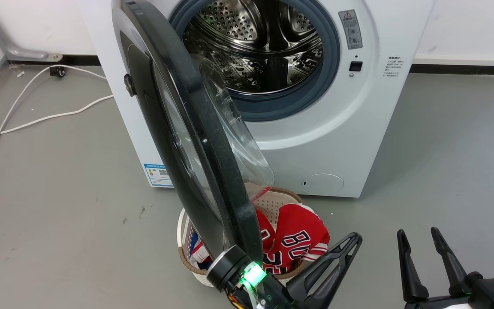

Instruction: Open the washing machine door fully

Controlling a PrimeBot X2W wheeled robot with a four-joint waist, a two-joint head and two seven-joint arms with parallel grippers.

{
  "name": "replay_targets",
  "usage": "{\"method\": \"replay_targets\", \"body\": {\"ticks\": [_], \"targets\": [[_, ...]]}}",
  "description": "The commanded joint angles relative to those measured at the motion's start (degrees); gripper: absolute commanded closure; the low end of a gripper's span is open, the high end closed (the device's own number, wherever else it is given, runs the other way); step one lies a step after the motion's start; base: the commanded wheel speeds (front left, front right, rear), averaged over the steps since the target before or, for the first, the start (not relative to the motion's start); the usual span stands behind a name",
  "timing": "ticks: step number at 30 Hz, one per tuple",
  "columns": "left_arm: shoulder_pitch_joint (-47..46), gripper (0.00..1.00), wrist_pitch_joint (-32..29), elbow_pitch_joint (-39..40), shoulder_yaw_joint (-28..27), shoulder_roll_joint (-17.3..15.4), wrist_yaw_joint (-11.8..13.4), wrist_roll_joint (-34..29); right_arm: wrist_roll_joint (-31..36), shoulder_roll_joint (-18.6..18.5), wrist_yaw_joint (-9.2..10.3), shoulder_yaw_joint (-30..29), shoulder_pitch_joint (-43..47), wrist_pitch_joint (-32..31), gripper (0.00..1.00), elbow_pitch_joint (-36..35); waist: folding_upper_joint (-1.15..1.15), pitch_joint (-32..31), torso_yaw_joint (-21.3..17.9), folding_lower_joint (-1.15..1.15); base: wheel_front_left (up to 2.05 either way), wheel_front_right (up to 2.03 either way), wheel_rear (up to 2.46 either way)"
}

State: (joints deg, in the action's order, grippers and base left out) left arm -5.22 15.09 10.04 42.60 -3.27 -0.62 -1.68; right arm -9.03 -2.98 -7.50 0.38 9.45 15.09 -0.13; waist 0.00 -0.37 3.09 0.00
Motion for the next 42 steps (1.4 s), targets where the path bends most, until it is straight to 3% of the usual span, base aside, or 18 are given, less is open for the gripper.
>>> {"method": "replay_targets", "body": {"ticks": [1, 23, 42], "targets": [[0.59, 1.0, 0.12, -0.96, 0.12, -0.01, 0.53, 0.49, 0.0, 0.2, 0.01, 0.11, -0.81, 0.11, 0.0, 0.1, 0.0, 0.07, 0.01, 0.0, 0.0, 0.0, 0.0], [1.66, 1.0, 0.12, -15.09, -7.43, -0.6, 2.92, 4.9, 0.14, 0.2, 0.01, 0.97, -2.25, 0.11, 0.0, 1.18, 0.0, 1.37, -0.63, 0.0, 0.0, 0.0, 0.0], [1.75, 1.0, 0.07, -16.01, -15.48, -2.25, 2.85, 4.23, -0.76, 0.2, 0.01, 1.97, -1.9, 0.11, 0.0, 1.92, 0.0, 2.76, 1.68, 0.0, 0.0, 0.0, 0.0]]}}
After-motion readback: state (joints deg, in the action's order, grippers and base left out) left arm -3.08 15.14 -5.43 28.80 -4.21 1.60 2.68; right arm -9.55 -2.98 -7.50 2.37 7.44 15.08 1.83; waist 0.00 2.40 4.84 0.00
